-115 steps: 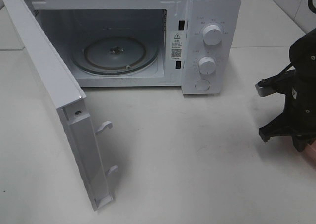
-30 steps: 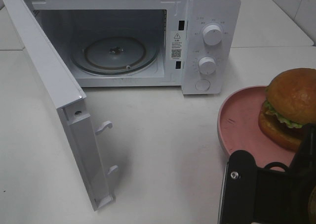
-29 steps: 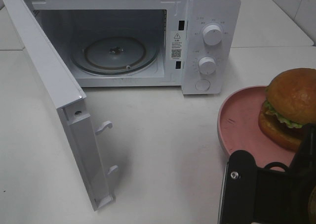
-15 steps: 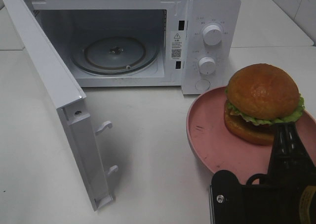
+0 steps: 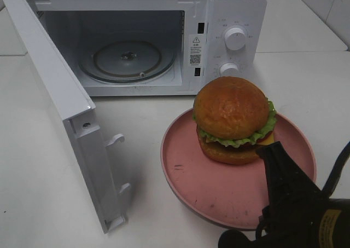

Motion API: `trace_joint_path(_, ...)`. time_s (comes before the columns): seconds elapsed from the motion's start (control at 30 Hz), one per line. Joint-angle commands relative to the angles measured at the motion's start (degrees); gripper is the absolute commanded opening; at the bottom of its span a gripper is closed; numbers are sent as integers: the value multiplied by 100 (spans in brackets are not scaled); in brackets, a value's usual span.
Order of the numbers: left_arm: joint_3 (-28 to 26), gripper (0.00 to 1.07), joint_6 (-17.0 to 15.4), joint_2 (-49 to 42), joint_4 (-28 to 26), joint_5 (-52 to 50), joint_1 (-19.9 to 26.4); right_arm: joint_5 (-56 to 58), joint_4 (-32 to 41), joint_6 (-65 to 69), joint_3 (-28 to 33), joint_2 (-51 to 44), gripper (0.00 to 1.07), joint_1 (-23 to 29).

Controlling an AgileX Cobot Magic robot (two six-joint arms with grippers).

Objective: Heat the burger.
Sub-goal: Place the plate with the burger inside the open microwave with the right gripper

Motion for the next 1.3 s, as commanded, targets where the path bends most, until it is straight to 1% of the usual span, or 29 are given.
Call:
trace_joint_path(0.03, 23, 98, -29, -138, -46, -69, 6, -52, -321, -69, 6, -46, 0, 17)
trace_joint_path(0.17, 23, 98, -29, -138, -46, -69, 6, -189, -332, 166, 6, -46, 0, 0)
trace_joint_path(0.3, 23, 98, -29, -138, -46, -69, 6, -195, -498, -241, 11, -46, 0, -6)
trace_joint_path(0.33, 23, 98, -29, -138, -46, -69, 6, -304, -464, -372, 11, -46, 0, -160)
trace_joint_path(0.37, 23, 98, -29, -138, -46, -69, 6, -304, -464, -372, 11, -46, 0, -160)
trace_joint_path(0.4, 23, 98, -29, -138, -46, -69, 6, -355, -447, -430, 11, -46, 0, -298)
trace_joint_path(0.43, 23, 98, -29, -138, -46, -69, 6, -481, -470, -602, 11, -46, 0, -561)
trace_joint_path(0.47, 23, 98, -29, -138, -46, -69, 6, -481, -470, -602, 11, -46, 0, -561)
trace_joint_path(0.53, 23, 98, -29, -138, -46, -69, 6, -848, -476, -1043, 11, -46, 0, -934)
trace_joint_path(0.57, 23, 98, -29, -138, -46, -69, 6, -848, -476, -1043, 11, -46, 0, -934)
trace_joint_path(0.6, 23, 98, -29, -138, -46, -69, 6, -997, -476, -1203, 11, -46, 0, -1066)
trace_joint_path(0.63, 23, 98, -29, -138, -46, -69, 6, -1232, -476, -1450, 11, -46, 0, -1352)
trace_joint_path(0.73, 23, 98, -29, -138, -46, -69, 6, -1352, -476, -1587, 11, -46, 0, -1501)
trace_joint_path(0.8, 23, 98, -29, -138, -46, -69, 6, -1770, -447, -2154, 6, -46, 0, -1971)
trace_joint_path(0.83, 23, 98, -29, -138, -46, -69, 6, -1770, -447, -2154, 6, -46, 0, -1971)
trace_joint_path(0.9, 23, 98, -29, -138, -46, -69, 6, -2063, -447, -2521, 6, -46, 0, -2292)
trace_joint_path(0.97, 23, 98, -29, -138, -46, -69, 6, -2126, -447, -2630, 6, -46, 0, -2372)
trace_joint_path(1.0, 23, 98, -29, -138, -46, -69, 6, -2269, -447, -2836, 6, -46, 0, -2555)
trace_joint_path(1.1, 23, 98, -29, -138, -46, -69, 6, -2320, -447, -2928, 6, -46, 0, -2624)
trace_joint_path(1.17, 23, 98, -29, -138, -46, -69, 6, -2664, -206, -3564, 6, -46, 0, -2934)
trace_joint_path(1.23, 23, 98, -29, -138, -46, -69, 6, -2733, -115, -3747, 6, -46, 0, -2997)
trace_joint_path(1.27, 23, 98, -29, -138, -46, -69, 6, -2848, 201, -4137, -46, -46, 0, -3157)
trace_joint_path(1.3, 23, 98, -29, -138, -46, -69, 6, -2848, 201, -4137, -46, -46, 0, -3157)
